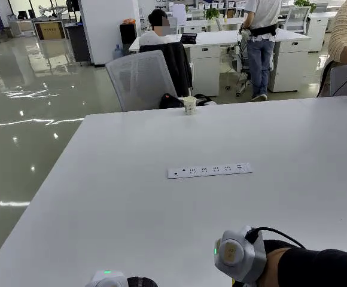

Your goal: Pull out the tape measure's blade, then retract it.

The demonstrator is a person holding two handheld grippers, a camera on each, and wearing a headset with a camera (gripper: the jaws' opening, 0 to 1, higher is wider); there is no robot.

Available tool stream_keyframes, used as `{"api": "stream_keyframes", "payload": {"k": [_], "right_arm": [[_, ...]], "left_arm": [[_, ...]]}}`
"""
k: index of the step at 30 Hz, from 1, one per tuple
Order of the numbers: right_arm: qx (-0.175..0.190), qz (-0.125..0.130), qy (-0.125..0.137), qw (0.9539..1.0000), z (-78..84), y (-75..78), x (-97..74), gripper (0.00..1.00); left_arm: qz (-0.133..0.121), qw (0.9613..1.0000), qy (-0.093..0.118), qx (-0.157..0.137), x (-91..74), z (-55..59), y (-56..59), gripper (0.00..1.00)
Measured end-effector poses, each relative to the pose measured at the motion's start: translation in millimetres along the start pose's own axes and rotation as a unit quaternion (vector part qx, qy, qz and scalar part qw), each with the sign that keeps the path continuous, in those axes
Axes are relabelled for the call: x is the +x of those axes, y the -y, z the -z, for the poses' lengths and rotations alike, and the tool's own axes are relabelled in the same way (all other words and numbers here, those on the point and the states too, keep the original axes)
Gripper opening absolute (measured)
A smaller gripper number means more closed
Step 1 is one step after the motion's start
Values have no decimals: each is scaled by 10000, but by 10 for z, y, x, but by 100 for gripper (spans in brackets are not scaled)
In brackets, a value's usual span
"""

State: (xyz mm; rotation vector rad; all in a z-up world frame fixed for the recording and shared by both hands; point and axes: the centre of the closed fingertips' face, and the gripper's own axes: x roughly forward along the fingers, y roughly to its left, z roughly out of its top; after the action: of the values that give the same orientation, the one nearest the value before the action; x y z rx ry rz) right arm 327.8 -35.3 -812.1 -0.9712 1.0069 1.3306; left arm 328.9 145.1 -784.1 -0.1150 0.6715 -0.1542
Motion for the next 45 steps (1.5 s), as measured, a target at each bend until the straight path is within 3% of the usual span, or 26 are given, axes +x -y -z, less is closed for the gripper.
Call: {"api": "stream_keyframes", "payload": {"k": [45], "right_arm": [[-30, -5, 63, 10000, -137, -20, 37, 11]], "left_arm": [[4, 10000, -5, -7, -8, -4, -4, 63]]}}
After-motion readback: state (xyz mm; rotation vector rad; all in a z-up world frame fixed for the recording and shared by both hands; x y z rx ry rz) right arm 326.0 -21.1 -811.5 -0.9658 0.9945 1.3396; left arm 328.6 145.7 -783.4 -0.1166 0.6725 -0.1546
